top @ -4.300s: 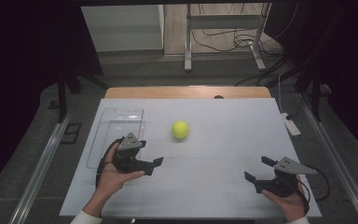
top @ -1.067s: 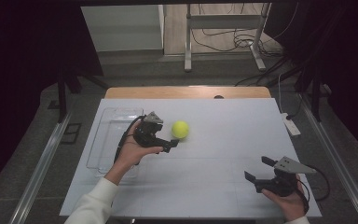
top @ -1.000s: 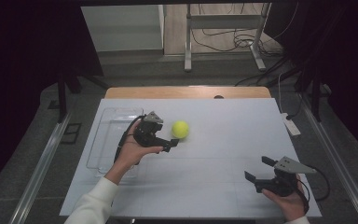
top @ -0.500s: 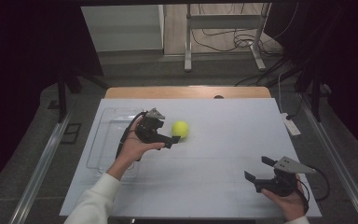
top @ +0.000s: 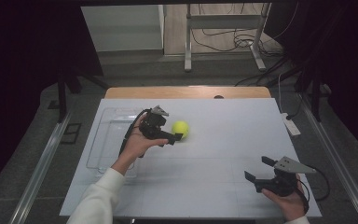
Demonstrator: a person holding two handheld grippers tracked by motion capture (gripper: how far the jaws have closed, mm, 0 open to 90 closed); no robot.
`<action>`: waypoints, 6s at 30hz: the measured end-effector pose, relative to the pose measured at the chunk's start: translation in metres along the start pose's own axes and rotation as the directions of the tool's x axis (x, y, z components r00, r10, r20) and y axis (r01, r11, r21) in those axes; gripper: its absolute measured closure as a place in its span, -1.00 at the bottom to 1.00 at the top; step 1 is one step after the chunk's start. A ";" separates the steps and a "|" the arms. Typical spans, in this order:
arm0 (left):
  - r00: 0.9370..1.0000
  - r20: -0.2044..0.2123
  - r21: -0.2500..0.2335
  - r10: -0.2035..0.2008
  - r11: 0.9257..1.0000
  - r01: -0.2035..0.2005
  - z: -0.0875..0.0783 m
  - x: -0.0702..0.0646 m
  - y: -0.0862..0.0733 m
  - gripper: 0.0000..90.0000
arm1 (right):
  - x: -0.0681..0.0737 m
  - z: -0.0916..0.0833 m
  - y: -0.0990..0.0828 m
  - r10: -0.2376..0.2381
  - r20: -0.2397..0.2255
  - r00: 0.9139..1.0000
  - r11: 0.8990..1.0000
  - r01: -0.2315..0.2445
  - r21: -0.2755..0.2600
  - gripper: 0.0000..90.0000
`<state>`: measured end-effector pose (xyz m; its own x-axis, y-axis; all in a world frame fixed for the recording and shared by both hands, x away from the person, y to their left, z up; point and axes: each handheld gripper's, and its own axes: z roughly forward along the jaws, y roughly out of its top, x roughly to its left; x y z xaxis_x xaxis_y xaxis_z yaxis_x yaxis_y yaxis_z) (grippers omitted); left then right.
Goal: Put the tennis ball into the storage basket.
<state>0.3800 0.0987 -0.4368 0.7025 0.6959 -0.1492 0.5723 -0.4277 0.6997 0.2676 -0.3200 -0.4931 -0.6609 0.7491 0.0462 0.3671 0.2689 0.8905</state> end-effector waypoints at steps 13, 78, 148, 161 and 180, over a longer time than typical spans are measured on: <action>1.000 -0.005 0.015 -0.004 1.000 0.004 0.009 0.004 0.009 -0.82 | 0.000 0.000 0.000 0.000 0.000 1.000 1.000 0.000 -0.003 -0.82; 0.997 -0.036 0.111 -0.061 0.992 0.065 0.052 0.030 0.032 -0.88 | -0.001 0.002 0.000 -0.002 -0.001 1.000 1.000 0.002 0.004 -0.82; 0.994 -0.091 0.242 -0.065 0.967 0.085 0.096 0.031 0.025 -0.42 | -0.002 0.003 -0.001 0.002 -0.003 1.000 1.000 -0.002 0.007 -0.81; 0.996 -0.089 0.253 -0.029 0.966 0.051 0.094 0.028 0.025 -0.39 | -0.002 0.002 -0.001 0.001 -0.001 1.000 1.000 -0.001 0.004 -0.81; 0.997 -0.083 0.198 0.000 0.980 0.017 0.075 0.023 0.027 -0.39 | -0.001 0.001 0.000 -0.001 0.001 1.000 1.000 0.001 0.000 -0.81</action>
<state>0.4438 0.0601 -0.4733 0.6647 0.7416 -0.0907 0.6563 -0.5216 0.5452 0.2695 -0.3202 -0.4940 -0.6606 0.7493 0.0450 0.3665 0.2696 0.8905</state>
